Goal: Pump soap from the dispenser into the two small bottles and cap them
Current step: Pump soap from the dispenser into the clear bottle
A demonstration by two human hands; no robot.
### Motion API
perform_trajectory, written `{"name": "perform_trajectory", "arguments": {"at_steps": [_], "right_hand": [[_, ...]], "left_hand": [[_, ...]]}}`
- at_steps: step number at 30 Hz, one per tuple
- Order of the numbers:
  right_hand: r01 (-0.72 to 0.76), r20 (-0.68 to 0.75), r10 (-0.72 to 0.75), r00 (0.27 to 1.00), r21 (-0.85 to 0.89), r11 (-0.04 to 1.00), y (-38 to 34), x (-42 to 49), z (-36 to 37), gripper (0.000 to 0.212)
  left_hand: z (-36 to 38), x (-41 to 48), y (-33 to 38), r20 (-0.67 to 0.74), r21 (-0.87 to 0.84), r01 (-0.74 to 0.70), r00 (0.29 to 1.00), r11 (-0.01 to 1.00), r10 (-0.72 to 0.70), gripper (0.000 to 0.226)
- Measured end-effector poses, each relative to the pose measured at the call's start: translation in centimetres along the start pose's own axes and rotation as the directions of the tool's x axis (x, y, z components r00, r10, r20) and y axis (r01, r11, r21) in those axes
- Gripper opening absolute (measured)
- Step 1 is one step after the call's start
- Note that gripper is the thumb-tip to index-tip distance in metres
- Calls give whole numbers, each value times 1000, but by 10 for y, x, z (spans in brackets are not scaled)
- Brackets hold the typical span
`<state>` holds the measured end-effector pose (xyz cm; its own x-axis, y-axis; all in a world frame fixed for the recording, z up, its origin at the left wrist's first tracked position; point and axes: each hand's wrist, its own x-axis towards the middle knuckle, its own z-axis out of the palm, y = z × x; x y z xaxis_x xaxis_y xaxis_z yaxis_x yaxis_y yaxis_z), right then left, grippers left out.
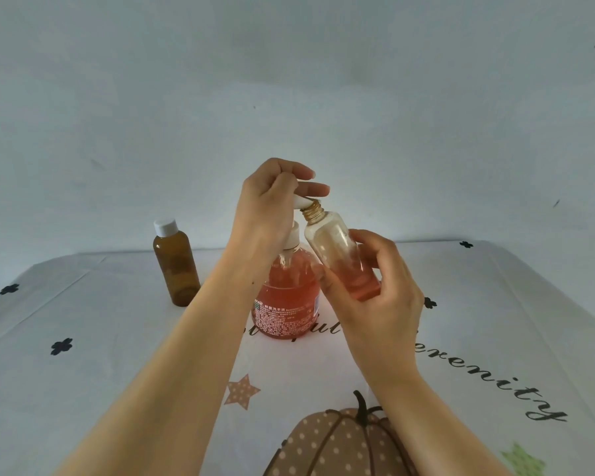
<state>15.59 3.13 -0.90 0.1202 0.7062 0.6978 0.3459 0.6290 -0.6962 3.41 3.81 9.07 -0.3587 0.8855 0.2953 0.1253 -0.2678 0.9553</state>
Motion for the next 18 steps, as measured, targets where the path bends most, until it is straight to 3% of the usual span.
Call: {"name": "perform_trajectory", "arguments": {"at_steps": [9,13,18], "right_hand": [[-25,11,25,1000,-3,1000,1,-1,0,47],[-56,19,56,998,-24,998,2,-4,0,48],[-85,24,86,996,-40,996,5,-5,1,49]], "left_hand": [[0,1,-2,31,44,-16,999,999,14,30],[1,1,-7,82,120,-88,994,989,78,35],[2,6,-15,115,179,-69,992,981,49,36]]}}
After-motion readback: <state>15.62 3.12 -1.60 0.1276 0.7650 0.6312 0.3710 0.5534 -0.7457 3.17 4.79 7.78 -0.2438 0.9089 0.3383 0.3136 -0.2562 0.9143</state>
